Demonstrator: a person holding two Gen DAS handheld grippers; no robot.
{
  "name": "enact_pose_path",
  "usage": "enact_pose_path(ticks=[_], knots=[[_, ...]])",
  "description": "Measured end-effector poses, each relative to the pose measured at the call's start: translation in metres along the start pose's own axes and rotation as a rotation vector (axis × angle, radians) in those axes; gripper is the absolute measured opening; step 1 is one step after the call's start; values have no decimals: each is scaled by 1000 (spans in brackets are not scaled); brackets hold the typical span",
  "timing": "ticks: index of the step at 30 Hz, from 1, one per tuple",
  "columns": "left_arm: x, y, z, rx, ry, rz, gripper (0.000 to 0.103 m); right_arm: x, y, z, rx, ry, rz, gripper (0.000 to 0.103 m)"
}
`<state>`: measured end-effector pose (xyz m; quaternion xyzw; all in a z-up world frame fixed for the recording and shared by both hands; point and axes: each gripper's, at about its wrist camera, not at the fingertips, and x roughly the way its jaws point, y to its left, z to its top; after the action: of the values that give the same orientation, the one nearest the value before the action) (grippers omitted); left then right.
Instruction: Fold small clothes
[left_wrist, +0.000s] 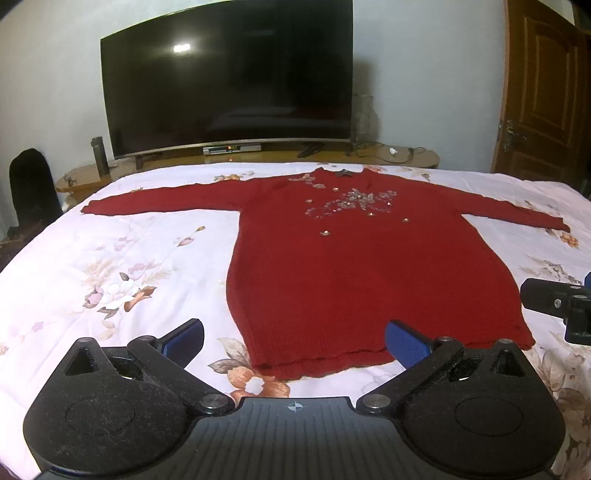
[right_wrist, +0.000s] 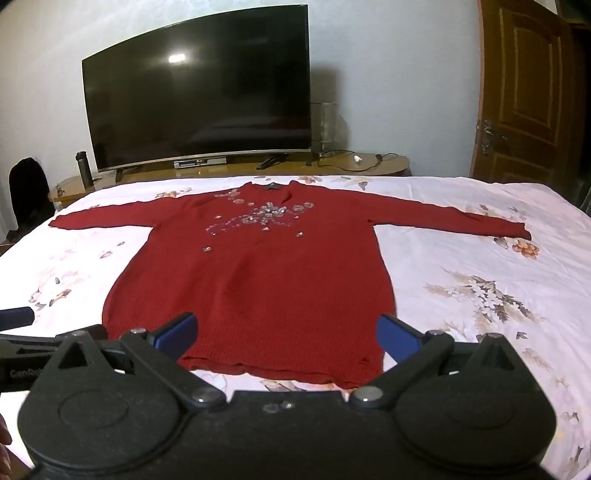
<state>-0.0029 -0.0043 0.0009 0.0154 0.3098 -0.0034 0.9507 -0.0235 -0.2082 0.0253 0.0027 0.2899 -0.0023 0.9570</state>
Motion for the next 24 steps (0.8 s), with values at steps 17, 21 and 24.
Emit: enact_pose_path(ticks=[17,21,24], knots=[[-2,6,-1,-9,1,9,103,3,-1,0,-7,2,22,103],[-1,6,-1,-7,1,7,103,4,1,-1,-9,2,23,103],[0,6,0,-7,0,4,103,4,1,-1,-10,2,22,103]])
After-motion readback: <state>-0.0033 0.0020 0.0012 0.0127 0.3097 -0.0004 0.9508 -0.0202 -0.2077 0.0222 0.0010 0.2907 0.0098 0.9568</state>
